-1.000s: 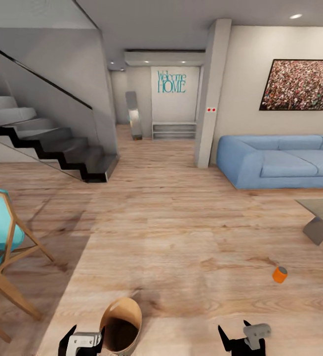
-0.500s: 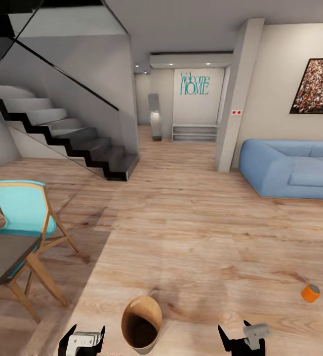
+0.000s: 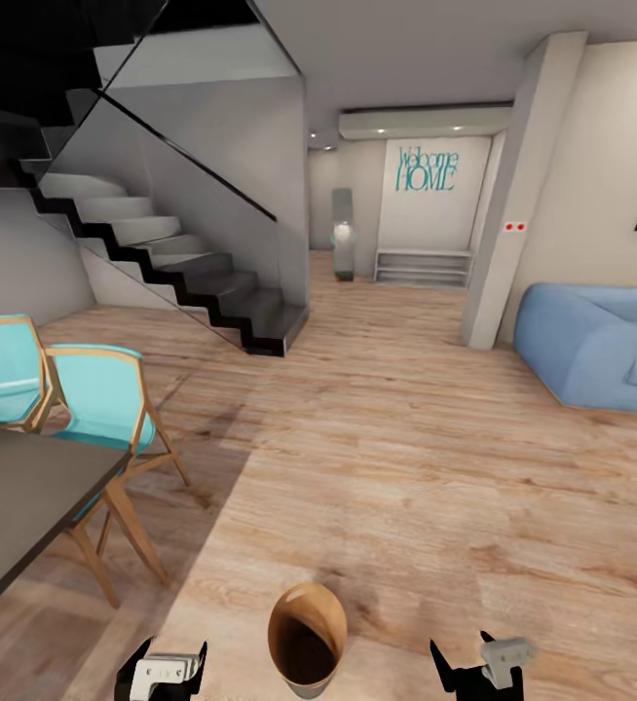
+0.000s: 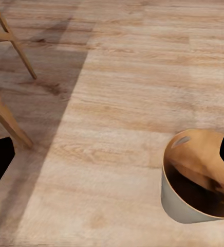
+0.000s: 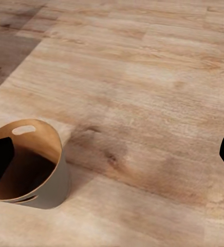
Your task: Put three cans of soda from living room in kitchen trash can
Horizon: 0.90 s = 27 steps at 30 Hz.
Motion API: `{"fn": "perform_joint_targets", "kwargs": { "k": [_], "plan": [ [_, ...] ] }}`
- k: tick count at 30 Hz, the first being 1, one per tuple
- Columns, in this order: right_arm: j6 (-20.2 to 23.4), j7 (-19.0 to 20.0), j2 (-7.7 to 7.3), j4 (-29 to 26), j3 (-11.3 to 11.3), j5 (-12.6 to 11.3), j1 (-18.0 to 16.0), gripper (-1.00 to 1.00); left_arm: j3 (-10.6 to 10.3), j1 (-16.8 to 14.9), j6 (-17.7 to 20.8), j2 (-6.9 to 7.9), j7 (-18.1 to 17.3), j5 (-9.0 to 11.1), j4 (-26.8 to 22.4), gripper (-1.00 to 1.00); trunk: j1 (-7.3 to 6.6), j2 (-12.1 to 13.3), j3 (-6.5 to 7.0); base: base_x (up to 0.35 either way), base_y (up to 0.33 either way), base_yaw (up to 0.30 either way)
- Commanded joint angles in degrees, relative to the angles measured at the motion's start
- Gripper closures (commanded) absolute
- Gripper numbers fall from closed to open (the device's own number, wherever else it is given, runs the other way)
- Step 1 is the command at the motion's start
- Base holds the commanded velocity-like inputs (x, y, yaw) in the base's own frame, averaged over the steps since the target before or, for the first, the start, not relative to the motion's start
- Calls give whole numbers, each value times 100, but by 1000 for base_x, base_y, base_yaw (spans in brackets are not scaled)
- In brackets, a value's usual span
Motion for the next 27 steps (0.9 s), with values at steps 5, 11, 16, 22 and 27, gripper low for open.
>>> {"fn": "perform_joint_targets", "kwargs": {
  "k": [5, 11, 16, 22, 27],
  "plan": [
    [0, 0, 0, 0, 30, 0, 0, -100, -6, -1, 0, -2, 4, 0, 0, -100, 0, 0, 20, 0, 0, 248],
    [0, 0, 0, 0, 33, -6, 0, -100, -8, 0, 0, 0, 2, 0, 0, -100, 0, 0, 40, 0, 0, 225],
    [0, 0, 0, 0, 33, -8, 0, -100, -8, 4, 0, -3, 0, 0, -2, -100, 0, 0, 44, 0, 0, 73],
    [0, 0, 1, 0, 34, -8, 0, -100, -8, 6, 0, -8, 2, -2, 0, -100, 0, 0, 25, 0, -5, 78],
    [0, -3, 3, 0, 34, -8, 0, -100, -8, 6, 0, -8, 0, -1, -4, -100, 0, 0, -7, 0, -54, 127]
  ]
}}
